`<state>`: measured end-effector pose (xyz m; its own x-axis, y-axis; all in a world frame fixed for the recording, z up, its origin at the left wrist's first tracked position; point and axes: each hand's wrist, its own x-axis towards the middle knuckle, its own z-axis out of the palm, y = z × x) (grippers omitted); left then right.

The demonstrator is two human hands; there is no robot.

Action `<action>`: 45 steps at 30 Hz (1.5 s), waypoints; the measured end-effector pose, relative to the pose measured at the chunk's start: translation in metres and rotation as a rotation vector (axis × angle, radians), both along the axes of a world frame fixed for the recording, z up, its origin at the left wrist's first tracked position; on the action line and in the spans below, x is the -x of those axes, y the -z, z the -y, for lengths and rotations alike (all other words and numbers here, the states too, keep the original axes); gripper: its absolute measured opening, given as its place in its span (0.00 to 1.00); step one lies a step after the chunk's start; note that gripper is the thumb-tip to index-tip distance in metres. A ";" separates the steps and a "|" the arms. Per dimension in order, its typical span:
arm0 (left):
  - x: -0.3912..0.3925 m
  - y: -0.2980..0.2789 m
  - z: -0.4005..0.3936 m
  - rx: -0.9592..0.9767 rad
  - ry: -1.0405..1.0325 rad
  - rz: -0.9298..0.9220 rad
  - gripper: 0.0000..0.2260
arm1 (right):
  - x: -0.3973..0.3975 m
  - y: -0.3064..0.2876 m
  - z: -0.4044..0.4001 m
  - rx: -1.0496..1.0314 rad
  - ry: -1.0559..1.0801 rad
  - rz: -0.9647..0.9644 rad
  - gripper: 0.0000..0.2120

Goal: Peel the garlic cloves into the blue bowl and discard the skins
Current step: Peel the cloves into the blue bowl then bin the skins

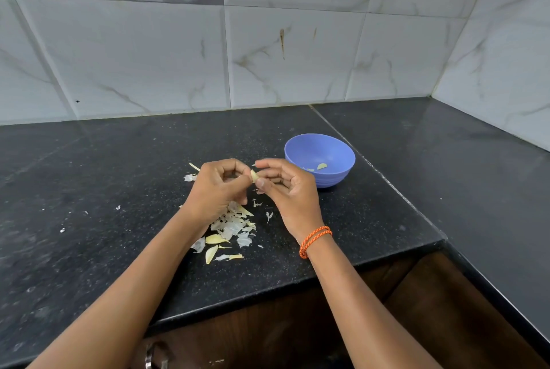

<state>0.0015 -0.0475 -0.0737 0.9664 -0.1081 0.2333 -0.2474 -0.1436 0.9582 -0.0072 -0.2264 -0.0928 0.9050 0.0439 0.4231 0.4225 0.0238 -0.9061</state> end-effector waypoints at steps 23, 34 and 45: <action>0.004 -0.002 -0.004 0.062 0.008 0.055 0.06 | 0.001 -0.003 0.002 0.040 0.060 0.014 0.10; 0.004 -0.004 -0.004 0.126 0.002 0.004 0.05 | 0.001 -0.003 0.002 0.064 0.082 0.063 0.09; 0.001 -0.001 -0.001 0.037 -0.026 0.050 0.06 | 0.003 -0.005 0.000 0.010 0.011 0.014 0.16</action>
